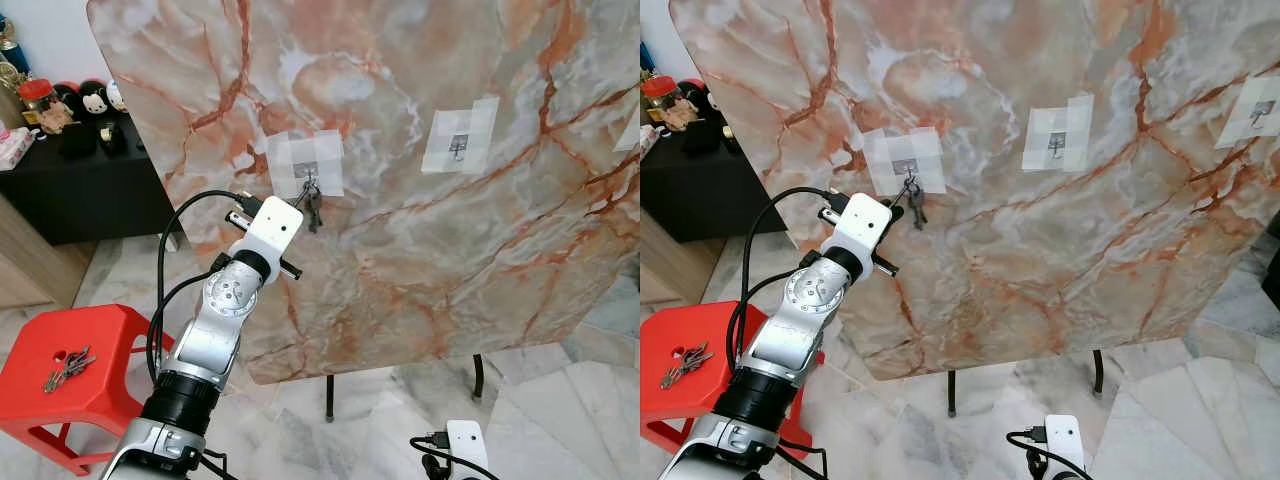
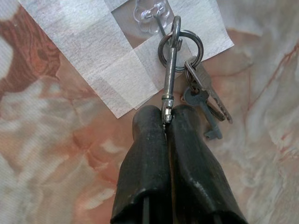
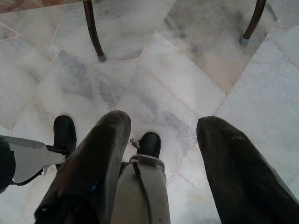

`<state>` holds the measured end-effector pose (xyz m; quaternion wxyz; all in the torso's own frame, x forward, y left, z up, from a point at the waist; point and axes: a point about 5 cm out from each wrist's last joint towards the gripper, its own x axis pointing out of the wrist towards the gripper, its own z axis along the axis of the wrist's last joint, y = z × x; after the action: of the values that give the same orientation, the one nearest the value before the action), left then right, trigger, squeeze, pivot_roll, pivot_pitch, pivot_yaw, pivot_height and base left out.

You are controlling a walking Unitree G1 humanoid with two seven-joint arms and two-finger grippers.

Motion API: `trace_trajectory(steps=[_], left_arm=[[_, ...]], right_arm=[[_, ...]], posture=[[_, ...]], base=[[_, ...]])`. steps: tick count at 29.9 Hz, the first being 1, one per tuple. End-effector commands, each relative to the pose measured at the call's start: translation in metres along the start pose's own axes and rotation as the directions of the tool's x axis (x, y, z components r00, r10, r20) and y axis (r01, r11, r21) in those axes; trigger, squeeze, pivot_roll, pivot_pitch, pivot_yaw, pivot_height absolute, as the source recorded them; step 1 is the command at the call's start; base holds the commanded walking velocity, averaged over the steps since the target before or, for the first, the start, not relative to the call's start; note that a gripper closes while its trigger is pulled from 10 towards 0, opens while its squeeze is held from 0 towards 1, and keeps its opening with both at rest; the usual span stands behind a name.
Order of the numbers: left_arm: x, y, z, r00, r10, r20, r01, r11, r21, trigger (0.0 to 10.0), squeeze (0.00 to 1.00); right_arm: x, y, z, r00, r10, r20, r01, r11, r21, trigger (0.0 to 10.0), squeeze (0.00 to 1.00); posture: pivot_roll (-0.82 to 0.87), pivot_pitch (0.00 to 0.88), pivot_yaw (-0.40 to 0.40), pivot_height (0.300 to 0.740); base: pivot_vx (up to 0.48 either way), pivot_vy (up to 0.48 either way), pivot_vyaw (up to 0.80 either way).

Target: Hang keys on a hook

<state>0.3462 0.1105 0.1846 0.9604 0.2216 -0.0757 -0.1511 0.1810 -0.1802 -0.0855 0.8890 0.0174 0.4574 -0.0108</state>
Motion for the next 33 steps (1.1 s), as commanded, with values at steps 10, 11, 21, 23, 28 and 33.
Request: trace_trajectory(steps=[10,11,21,23,28,33], left_arm=[[0.0033,0.0041,0.0083,1.0,0.014,0.025,-0.014,1.0,0.007,10.0,0.0],[0.0033,0.0039,0.0082,1.0,0.012,0.024,-0.012,1.0,0.009,10.0,0.0],[0.0039,0.0031,0.0064,1.0,0.012,0.003,-0.012,1.0,0.026,10.0,0.0],[0.004,0.002,0.005,1.0,0.008,-0.004,-0.008,0.999,0.032,10.0,0.0],[0.0037,-0.0009,0.0039,1.0,-0.011,-0.009,0.011,0.999,0.036,10.0,0.0],[0.004,-0.0004,0.0038,1.0,-0.004,-0.016,0.005,0.999,0.038,10.0,0.0]], right_arm=[[0.0,0.0019,-0.0017,1.0,0.006,-0.01,-0.006,1.0,-0.001,10.0,0.0],[0.0,0.002,-0.0017,1.0,0.006,-0.01,-0.006,1.0,-0.001,10.0,0.0],[0.0001,0.0022,-0.0015,1.0,0.007,-0.009,-0.007,1.0,-0.001,10.0,0.0],[0.0001,0.0021,-0.0015,1.0,0.007,-0.009,-0.007,1.0,-0.001,10.0,0.0],[0.0001,0.0022,-0.0016,1.0,0.008,-0.009,-0.008,1.0,-0.002,10.0,0.0],[0.0,0.0023,-0.0016,1.0,0.008,-0.009,-0.008,1.0,-0.002,10.0,0.0]], posture=[[0.09,0.078,0.035,0.74],[0.09,0.078,0.036,0.74],[0.1,0.077,0.036,0.74],[0.1,0.077,0.035,0.74],[0.09,0.078,0.036,0.74],[0.1,0.078,0.035,0.74]], base=[[0.0,0.0,0.0],[0.0,0.0,0.0],[0.0,0.0,0.0],[0.0,0.0,0.0],[0.0,0.0,0.0],[0.0,0.0,0.0]])
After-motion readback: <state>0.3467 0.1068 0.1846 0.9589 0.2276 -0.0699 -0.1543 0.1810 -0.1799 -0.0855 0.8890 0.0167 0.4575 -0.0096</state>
